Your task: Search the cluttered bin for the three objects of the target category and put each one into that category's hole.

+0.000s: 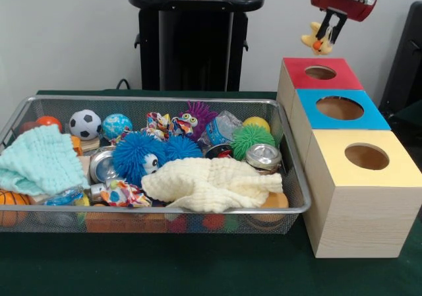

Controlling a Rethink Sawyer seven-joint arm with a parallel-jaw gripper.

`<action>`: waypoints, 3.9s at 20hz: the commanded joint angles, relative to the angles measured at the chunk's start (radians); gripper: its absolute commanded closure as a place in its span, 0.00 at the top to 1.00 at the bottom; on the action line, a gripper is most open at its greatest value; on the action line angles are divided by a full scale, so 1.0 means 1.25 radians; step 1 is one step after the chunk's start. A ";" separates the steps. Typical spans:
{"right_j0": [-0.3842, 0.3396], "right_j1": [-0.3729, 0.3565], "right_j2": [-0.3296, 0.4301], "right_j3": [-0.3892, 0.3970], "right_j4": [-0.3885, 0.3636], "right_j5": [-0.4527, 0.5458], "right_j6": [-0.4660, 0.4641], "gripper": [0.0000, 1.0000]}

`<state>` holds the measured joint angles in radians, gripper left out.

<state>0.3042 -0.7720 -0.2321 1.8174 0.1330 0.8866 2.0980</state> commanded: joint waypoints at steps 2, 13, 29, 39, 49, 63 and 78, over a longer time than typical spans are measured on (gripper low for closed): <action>-0.008 0.007 0.018 0.101 0.031 -0.106 0.165 0.00; -0.003 -0.005 0.004 0.112 0.015 -0.110 0.154 0.00; 0.004 0.019 -0.002 0.064 0.020 -0.061 0.176 0.00; 0.024 0.072 -0.006 0.014 0.025 -0.065 0.206 0.00; 0.053 0.128 -0.017 -0.020 0.049 -0.089 0.230 0.00; 0.078 0.137 -0.034 -0.060 0.086 -0.037 0.235 0.00; 0.040 0.290 -0.031 -0.316 0.118 0.128 0.254 0.00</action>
<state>0.4052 -0.5304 -0.3271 1.6016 0.2185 0.9736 2.1039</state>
